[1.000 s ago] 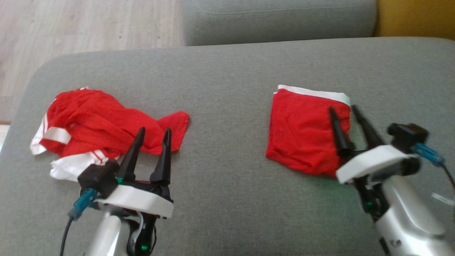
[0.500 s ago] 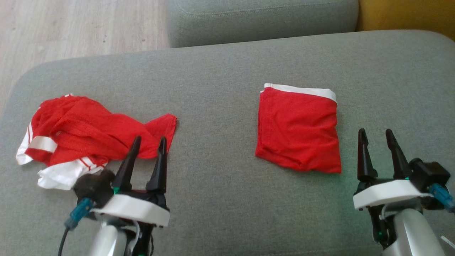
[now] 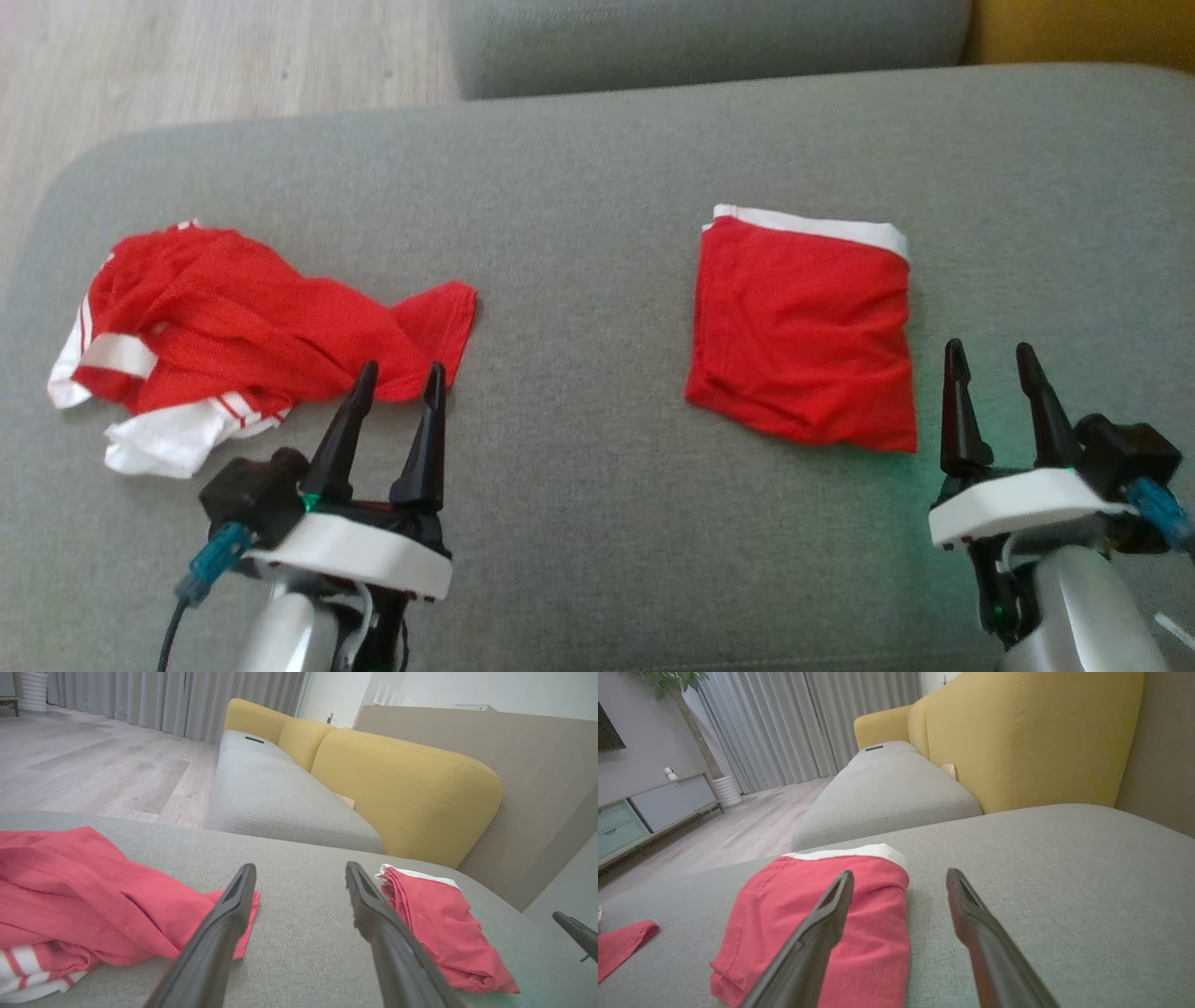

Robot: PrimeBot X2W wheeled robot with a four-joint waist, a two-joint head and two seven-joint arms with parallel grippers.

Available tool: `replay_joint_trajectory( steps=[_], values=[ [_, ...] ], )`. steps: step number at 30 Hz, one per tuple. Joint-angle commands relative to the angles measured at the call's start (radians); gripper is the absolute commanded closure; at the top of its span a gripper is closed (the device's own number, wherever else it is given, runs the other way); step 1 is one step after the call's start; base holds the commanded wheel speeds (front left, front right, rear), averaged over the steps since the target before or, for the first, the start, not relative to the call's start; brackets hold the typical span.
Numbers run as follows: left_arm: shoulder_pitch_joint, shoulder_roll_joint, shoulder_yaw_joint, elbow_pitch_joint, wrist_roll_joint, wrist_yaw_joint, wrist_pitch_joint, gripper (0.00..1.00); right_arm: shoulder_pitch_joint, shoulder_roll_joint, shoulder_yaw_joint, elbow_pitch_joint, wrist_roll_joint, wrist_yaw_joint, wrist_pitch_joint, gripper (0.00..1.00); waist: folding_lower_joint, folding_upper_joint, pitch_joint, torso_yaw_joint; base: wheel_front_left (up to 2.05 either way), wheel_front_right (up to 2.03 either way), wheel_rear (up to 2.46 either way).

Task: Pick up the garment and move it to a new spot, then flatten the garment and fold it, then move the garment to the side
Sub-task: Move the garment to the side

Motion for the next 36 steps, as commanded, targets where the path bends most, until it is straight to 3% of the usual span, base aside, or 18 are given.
replay_joint_trajectory(
  steps=[1, 13, 22, 23, 24, 25, 30, 36],
  values=[
    [-0.056, 0.007, 0.022, -0.038, 0.006, -0.003, -0.006, 0.0, -0.057, -0.003, 0.017, -0.01, 0.001, -0.001, 0.006, 0.0, 0.0, -0.0001, 0.023, 0.012, 0.0, 0.0, 0.0],
    [-0.129, 0.007, -0.035, -0.032, -0.01, -0.011, -0.006, 0.0, -0.277, -0.003, -0.019, 0.289, 0.096, -0.001, 0.132, 0.0, 0.0, -0.0001, 0.154, 0.1, 0.0, 0.0, 0.0],
    [-0.148, 0.007, -0.037, -0.028, -0.011, -0.012, -0.006, 0.0, -0.373, -0.003, -0.033, 0.432, 0.06, -0.001, 0.187, 0.0, 0.0, -0.0001, 0.182, 0.12, 0.0, 0.0, 0.0],
    [-0.148, 0.007, -0.035, -0.027, -0.01, -0.012, -0.006, 0.0, -0.38, -0.003, -0.023, 0.439, 0.044, -0.001, 0.184, 0.12, 0.0, -0.0001, 0.182, 0.119, 0.0, 0.0, 0.0],
    [-0.148, 0.007, -0.032, -0.026, -0.009, -0.011, -0.006, 0.0, -0.386, -0.005, -0.013, 0.443, 0.027, -0.001, 0.176, 0.66, 0.0, -0.0001, 0.182, 0.116, 0.0, 0.0, 0.0],
    [-0.147, 0.007, -0.03, -0.024, -0.008, -0.011, -0.006, 0.0, -0.39, -0.008, -0.002, 0.445, 0.01, -0.001, 0.165, 1.0, 0.0, -0.0001, 0.18, 0.111, 0.0, 0.0, 0.0],
    [-0.141, 0.007, -0.028, -0.016, -0.007, -0.011, -0.006, 0.0, -0.403, -0.046, 0.058, 0.432, -0.068, -0.001, 0.115, 1.0, 0.0, -0.0001, 0.161, 0.076, 0.0, 0.0, 0.0],
    [-0.14, 0.007, -0.026, -0.02, -0.007, -0.01, -0.006, 0.0, -0.42, -0.144, 0.149, 0.378, -0.117, -0.001, 0.13, 1.0, 0.0, -0.0001, 0.145, 0.03, 0.0, 0.0, 0.0]
  ],
)
